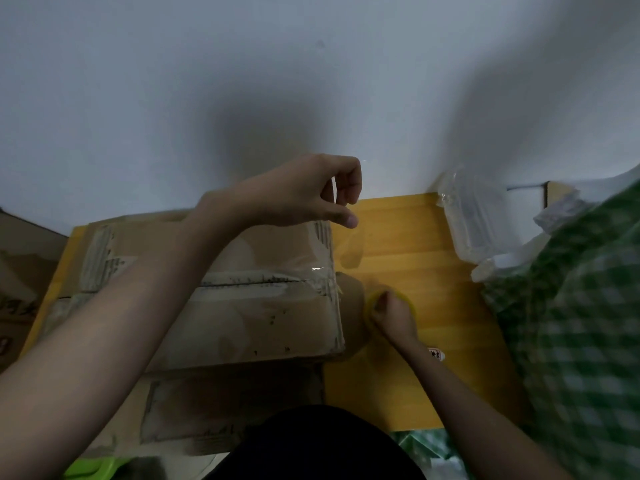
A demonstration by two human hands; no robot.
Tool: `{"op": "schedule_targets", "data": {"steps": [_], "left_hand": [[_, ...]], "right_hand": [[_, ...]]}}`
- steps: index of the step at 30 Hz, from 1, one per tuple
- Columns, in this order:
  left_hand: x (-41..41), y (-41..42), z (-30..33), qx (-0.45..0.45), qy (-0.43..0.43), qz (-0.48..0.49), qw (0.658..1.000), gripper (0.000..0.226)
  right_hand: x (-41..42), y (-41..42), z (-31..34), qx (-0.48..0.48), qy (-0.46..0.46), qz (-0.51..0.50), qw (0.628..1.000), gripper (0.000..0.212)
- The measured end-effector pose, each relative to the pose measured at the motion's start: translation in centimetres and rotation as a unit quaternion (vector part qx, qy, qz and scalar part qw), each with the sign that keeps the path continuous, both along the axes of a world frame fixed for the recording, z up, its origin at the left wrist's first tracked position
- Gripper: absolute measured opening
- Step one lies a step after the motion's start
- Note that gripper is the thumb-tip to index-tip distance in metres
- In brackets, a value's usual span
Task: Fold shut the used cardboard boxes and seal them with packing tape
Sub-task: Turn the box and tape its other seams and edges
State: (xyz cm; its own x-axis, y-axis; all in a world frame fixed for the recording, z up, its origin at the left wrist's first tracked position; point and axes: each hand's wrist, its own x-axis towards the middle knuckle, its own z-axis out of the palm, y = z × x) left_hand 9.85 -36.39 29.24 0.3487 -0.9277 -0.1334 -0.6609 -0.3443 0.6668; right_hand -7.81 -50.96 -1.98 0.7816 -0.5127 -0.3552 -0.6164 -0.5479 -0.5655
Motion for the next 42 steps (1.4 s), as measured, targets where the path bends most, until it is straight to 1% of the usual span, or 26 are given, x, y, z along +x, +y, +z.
{"op": "schedule_targets", "data": {"steps": [1,2,3,4,5,6,7,8,9,11,12,15,18,19,22,24,27,31,36,42], "left_hand": [[0.1,-0.1,0.0,0.001,0.004,0.000,1.000,0.026],[0.2,-0.2,0.0,0.000,0.008,0.001,1.000,0.025],[0.3,-0.3,-0.1,-0.001,0.011,0.002,1.000,0.025],[0.5,-0.4,-0.2,-0.001,0.014,0.003,1.000,0.025],[0.7,-0.6,-0.2,0.000,0.017,0.004,1.000,0.025],[0.9,-0.7,-0.3,0.002,0.021,0.006,1.000,0.025],[1.2,-0.8,-0.4,0.004,0.025,0.009,1.000,0.025],[1.6,-1.0,-0.6,0.006,0.027,0.013,1.000,0.026],[1.9,-1.1,-0.7,0.009,0.027,0.016,0.999,0.027],[2.7,-1.1,-1.1,0.015,0.024,0.025,0.999,0.026],[3.1,-1.1,-1.3,0.018,0.023,0.029,0.999,0.025],[4.2,-1.1,-2.2,0.028,0.023,0.038,0.999,0.021],[5.0,-1.3,-3.6,0.046,0.019,0.045,0.998,0.019],[5.3,-1.4,-4.2,0.053,0.019,0.048,0.997,0.018],[5.8,-1.9,-6.0,0.066,0.027,0.053,0.996,0.018],[5.9,-2.0,-7.3,0.075,0.031,0.053,0.995,0.019],[6.0,-2.2,-9.0,0.085,0.031,0.058,0.994,0.019],[6.0,-2.6,-10.7,0.091,0.026,0.057,0.994,0.020],[6.3,-3.0,-11.8,0.085,-0.003,0.061,0.994,0.019],[6.5,-3.1,-12.9,0.091,-0.028,0.048,0.994,0.016]], "right_hand": [[0.5,0.1,1.7,0.066,-0.078,-0.059,0.993,0.013],[1.0,0.3,3.9,0.158,-0.165,-0.113,0.967,0.011],[1.4,0.5,6.7,0.258,-0.228,-0.143,0.928,0.019],[1.6,0.7,9.4,0.351,-0.266,-0.137,0.887,0.033],[1.7,0.7,11.7,0.418,-0.284,-0.111,0.856,0.047],[1.6,0.9,13.4,0.453,-0.290,-0.080,0.839,0.060],[1.5,1.1,14.8,0.465,-0.292,-0.055,0.834,0.066],[1.2,1.4,15.6,0.464,-0.293,-0.039,0.835,0.062],[1.0,1.5,15.9,0.453,-0.293,-0.036,0.841,0.051],[0.5,1.6,16.1,0.439,-0.288,-0.062,0.849,0.022],[0.3,1.8,16.1,0.440,-0.281,-0.080,0.849,0.015],[-0.5,2.5,16.2,0.448,-0.250,-0.118,0.850,0.014],[-1.1,3.4,16.5,0.437,-0.215,-0.147,0.861,0.031],[-1.3,3.6,16.5,0.436,-0.204,-0.162,0.862,0.029],[-1.4,4.1,16.6,0.459,-0.175,-0.205,0.846,0.012],[-1.4,4.4,16.6,0.488,-0.157,-0.213,0.831,0.009],[-1.2,4.7,16.8,0.536,-0.134,-0.230,0.802,0.013],[-0.5,4.7,16.7,0.578,-0.095,-0.249,0.771,0.040],[0.3,4.7,16.0,0.576,-0.081,-0.267,0.768,0.040],[1.0,4.8,15.0,0.575,-0.056,-0.264,0.772,0.051]]}}
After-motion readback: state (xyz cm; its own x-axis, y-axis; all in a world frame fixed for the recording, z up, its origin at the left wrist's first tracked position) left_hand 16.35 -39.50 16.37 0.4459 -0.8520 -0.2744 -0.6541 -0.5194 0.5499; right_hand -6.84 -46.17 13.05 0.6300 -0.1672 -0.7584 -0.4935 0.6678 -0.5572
